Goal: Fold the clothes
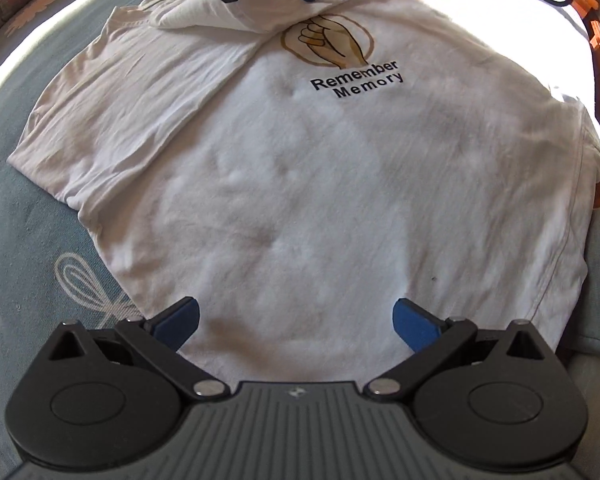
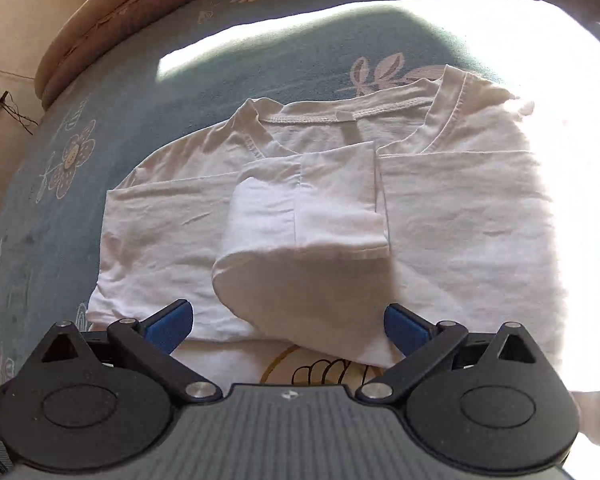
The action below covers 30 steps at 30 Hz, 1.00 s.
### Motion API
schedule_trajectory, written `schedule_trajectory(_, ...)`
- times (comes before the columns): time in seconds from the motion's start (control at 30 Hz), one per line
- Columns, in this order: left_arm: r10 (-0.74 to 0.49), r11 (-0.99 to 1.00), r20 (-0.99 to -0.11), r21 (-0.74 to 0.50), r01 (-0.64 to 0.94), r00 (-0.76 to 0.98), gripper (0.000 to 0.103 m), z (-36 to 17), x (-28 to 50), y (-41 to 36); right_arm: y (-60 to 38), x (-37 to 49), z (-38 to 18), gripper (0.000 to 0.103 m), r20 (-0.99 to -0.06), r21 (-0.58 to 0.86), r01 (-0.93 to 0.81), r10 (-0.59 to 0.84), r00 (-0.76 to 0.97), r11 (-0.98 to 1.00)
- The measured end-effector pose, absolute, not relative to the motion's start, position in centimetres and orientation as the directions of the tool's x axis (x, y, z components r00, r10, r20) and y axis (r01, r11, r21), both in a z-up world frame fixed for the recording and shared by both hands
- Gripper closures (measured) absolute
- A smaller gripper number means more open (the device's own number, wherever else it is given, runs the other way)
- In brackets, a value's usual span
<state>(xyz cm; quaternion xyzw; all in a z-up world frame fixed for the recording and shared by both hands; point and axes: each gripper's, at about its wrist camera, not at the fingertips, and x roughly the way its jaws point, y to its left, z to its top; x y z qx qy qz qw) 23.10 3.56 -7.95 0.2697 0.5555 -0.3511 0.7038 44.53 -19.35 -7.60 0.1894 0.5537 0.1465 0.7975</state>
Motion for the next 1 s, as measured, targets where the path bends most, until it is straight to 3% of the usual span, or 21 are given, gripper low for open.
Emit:
schedule_trajectory(0.13,-0.195,0.618,-0.971,-0.013,0.786,0.137,0.001,-7.8,22.8,4.3,-22.6,46.6,-9.9,0.0,-0.713,0.681,0.213,0.57,0.408,0.7)
schedule_trajectory(0.2,-0.2,0.623,-0.97,-0.018,0.782,0.136,0.001,-7.6,22.6,4.5,-22.8,47.3,-9.9,0.0,-0.663,0.733,0.247,0.588,0.463,0.634)
schedule_trajectory(0.33,-0.2,0.631,-0.97,-0.022,0.775,0.136,0.001,-7.7,22.3,4.9,-20.2,48.1,-8.2,0.0,-0.641,0.732,0.157,0.59,0.492,0.664)
schedule_trajectory(0.5,-0.199,0.641,-0.97,-0.023,0.767,0.137,0.001,-7.7,22.2,5.6,-14.1,48.0,-7.2,0.0,-0.627,0.721,-0.013,0.661,0.412,0.692)
schedule_trajectory(0.7,-0.19,0.652,-0.972,-0.017,0.758,0.142,0.001,-7.7,22.1,6.2,-9.4,47.2,-7.2,0.0,-0.582,0.76,-0.095,0.738,0.342,0.643)
schedule_trajectory(1.0,-0.169,0.658,-0.974,0.001,0.753,0.149,0.001,-7.6,22.4,6.5,-12.0,45.7,-6.2,0.0,-0.673,0.649,-0.114,0.637,0.377,0.753)
